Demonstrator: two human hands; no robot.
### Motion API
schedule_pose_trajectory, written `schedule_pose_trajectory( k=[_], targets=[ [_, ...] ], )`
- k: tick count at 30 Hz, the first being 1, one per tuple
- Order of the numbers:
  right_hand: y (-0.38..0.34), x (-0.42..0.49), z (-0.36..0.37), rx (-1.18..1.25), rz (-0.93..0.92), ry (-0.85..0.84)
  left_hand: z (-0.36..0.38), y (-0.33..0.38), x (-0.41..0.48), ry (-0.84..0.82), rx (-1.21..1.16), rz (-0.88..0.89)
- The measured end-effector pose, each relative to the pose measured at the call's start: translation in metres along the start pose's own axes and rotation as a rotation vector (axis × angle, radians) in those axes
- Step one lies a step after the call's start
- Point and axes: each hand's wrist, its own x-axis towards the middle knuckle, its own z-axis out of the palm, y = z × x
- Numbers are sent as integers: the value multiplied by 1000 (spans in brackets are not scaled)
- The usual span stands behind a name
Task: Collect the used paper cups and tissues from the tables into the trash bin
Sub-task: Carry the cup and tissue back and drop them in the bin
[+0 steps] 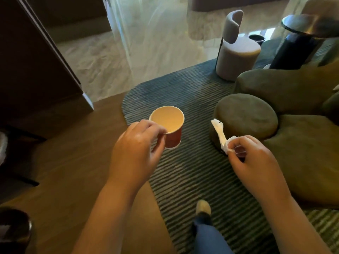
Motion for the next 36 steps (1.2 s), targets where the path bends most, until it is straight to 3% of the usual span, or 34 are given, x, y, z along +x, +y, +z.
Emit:
schedule_pose_trajectory(
  k=[4,14,25,32,36],
  targets=[
    [55,91,18,37,78,19,51,-26,90,-23,43,0],
    [107,380,-10,61,-16,101,142,-37,338,5,4,21],
    [124,636,102,74,-141,-73,227,-178,544,33,7,-87],
    [134,812,132,86,-105,-16,281,-245,727,15,-6,-39],
    [160,889,134,-25,-81,41,313,-273,806,-40,-21,-20]
  ],
)
